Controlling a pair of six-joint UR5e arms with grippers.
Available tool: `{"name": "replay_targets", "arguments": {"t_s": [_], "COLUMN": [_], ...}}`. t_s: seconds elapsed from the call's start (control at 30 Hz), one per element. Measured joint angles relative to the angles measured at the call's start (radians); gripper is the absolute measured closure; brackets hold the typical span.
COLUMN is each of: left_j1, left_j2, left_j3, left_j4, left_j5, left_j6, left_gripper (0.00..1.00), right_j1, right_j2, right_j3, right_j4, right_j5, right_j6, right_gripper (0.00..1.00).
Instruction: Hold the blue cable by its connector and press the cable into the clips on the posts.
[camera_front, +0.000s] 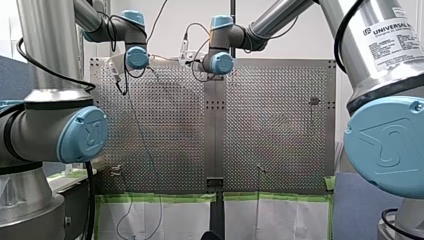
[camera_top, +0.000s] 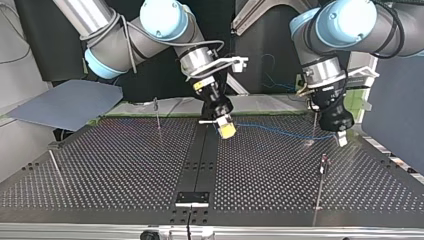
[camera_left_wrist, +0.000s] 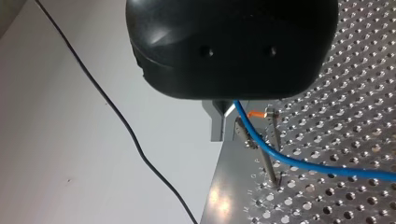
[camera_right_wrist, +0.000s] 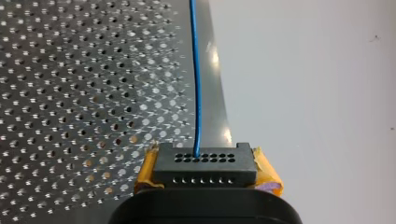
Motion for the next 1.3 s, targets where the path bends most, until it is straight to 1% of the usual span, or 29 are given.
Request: {"name": "replay_targets", "arguments": {"t_s": [0.13, 0.23, 0.43, 0.8, 1.1, 1.3], "left_j1": [0.017, 0.03, 0.051, 0.088, 0.119, 0.141], "left_j2": [-0.006, -0.015, -0.039, -0.063, -0.083, -0.084], "left_j3": [0.004, 0.004, 0.014, 0.03, 0.043, 0.045], "left_j4": [0.003, 0.004, 0.016, 0.031, 0.039, 0.044], "left_j5": [0.012, 0.024, 0.062, 0.12, 0.159, 0.185], "left_j6": [0.0, -0.002, -0.009, -0.018, -0.023, -0.04], "left_gripper": [0.99, 0.99, 0.99, 0.99, 0.99, 0.99], "right_j1": [-0.005, -0.01, -0.021, -0.027, -0.032, -0.033], "right_j2": [0.0, 0.0, 0.002, 0.025, 0.029, 0.032], "right_j3": [-0.009, -0.011, -0.011, -0.012, -0.011, -0.013], "right_j4": [0.006, 0.01, 0.014, 0.012, 0.01, 0.007], "right_j5": [0.001, 0.002, 0.012, 0.016, 0.016, 0.015], "right_j6": [0.001, 0.007, 0.015, 0.016, 0.015, 0.013], "right_gripper": [1.0, 1.0, 1.0, 1.0, 1.0, 1.0]}}
